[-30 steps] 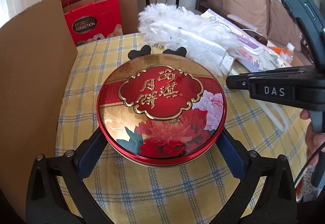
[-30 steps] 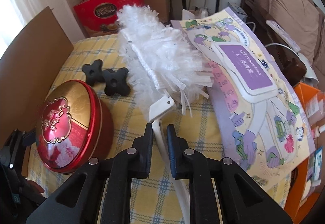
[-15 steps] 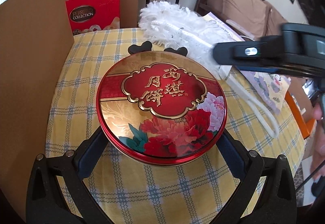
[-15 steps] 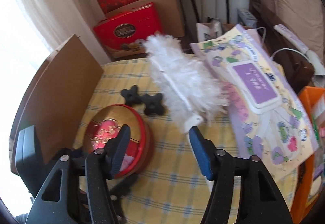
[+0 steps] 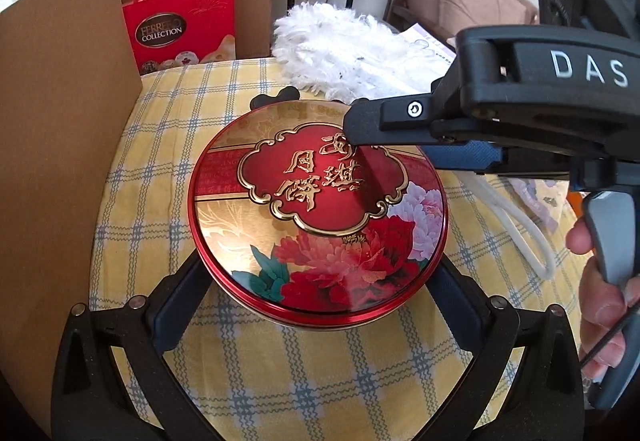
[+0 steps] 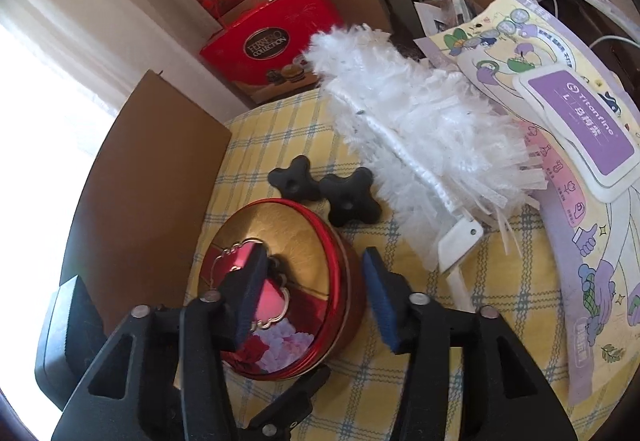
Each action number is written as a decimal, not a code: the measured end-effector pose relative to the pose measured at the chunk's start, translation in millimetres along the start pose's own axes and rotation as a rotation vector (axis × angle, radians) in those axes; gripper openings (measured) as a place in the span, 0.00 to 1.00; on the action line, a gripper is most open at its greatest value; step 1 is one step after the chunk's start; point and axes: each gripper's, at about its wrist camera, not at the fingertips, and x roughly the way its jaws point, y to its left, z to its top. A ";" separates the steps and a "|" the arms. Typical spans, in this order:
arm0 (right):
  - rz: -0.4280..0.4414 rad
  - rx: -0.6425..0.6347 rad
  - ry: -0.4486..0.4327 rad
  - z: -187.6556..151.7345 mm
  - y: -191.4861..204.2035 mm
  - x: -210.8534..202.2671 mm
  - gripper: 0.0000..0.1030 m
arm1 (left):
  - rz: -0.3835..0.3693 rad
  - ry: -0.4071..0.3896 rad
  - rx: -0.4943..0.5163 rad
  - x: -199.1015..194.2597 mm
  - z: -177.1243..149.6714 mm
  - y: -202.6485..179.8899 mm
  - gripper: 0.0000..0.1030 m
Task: Organize objects
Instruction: 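Lift the red tin with both grippers and carry it over the box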
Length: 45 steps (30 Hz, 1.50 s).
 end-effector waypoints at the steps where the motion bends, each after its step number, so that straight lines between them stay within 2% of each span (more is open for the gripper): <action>1: 0.034 0.028 0.009 1.3 -5.4 2.0 0.58 | 0.002 0.000 0.000 0.1 -0.1 -0.1 1.00; 5: 0.106 0.064 0.036 2.0 -11.4 6.4 0.60 | 0.002 -0.005 0.012 0.3 -0.8 -2.2 0.99; 10: 0.063 0.018 0.017 -0.6 0.1 2.4 0.61 | -0.024 -0.020 -0.006 -5.9 -1.8 -0.3 0.99; 22: 0.089 -0.024 -0.065 1.6 22.0 -49.1 0.60 | -0.048 -0.127 0.029 -61.2 9.0 -17.3 0.98; 35: 0.113 -0.097 -0.109 7.4 80.4 -91.9 0.60 | -0.006 -0.185 0.011 -117.9 22.8 -6.6 0.98; 45: 0.148 -0.167 -0.111 12.6 134.9 -97.8 0.60 | 0.036 -0.207 -0.032 -155.7 25.3 21.7 0.98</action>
